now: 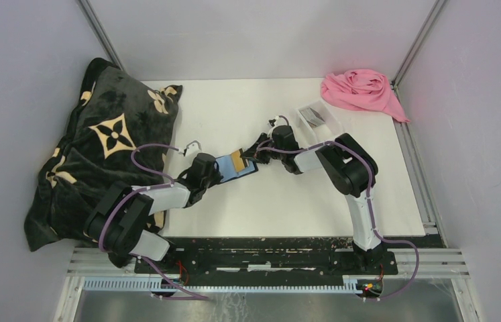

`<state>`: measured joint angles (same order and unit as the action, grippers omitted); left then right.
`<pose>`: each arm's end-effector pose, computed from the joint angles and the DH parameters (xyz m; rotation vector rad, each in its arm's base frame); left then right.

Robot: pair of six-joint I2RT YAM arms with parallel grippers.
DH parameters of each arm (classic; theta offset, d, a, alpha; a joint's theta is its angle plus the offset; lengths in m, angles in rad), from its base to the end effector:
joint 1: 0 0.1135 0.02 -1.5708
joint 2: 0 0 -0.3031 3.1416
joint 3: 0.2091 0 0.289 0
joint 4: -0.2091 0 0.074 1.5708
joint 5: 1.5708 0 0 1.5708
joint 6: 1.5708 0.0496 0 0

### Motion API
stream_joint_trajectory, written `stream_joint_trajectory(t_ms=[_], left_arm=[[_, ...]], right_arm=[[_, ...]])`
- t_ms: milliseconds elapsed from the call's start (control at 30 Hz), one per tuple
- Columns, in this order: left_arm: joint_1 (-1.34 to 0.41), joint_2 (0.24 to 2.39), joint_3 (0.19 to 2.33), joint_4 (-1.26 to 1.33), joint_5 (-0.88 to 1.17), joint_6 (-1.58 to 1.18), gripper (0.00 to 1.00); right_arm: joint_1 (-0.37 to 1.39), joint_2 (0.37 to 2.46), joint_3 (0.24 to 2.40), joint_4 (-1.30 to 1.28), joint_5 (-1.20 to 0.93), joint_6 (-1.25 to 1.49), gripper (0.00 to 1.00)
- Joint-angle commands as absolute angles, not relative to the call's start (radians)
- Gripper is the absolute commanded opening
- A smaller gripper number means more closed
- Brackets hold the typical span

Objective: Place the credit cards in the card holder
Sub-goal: Insert the credit card into the card holder.

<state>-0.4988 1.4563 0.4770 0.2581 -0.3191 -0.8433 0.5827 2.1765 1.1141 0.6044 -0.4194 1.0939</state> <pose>0.2566 -0.1221 0.1334 -0.5510 2.2047 -0.3519 0.3977 0.2863 0.0922 0.2875 2.3066 1.3936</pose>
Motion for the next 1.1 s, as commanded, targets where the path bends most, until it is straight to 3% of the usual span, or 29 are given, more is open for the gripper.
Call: stream_joint_trajectory(t_ms=[0, 300, 1067], left_arm=[[-0.502, 1.452, 0.472, 0.128, -0.366, -0.787, 0.11], [-0.528, 1.476, 0.500, 0.092, -0.390, -0.768, 0.03], [-0.573, 1.599, 0.546, 0.089, -0.359, -0.760, 0.03]], right_arm=[[0.589, 2.189, 1.104, 0.641, -0.433, 1.089, 0.01], [0.600, 2.182, 1.108, 0.634, -0.436, 1.088, 0.01], [0.619, 2.150, 1.080, 0.652, -0.448, 1.065, 0.01]])
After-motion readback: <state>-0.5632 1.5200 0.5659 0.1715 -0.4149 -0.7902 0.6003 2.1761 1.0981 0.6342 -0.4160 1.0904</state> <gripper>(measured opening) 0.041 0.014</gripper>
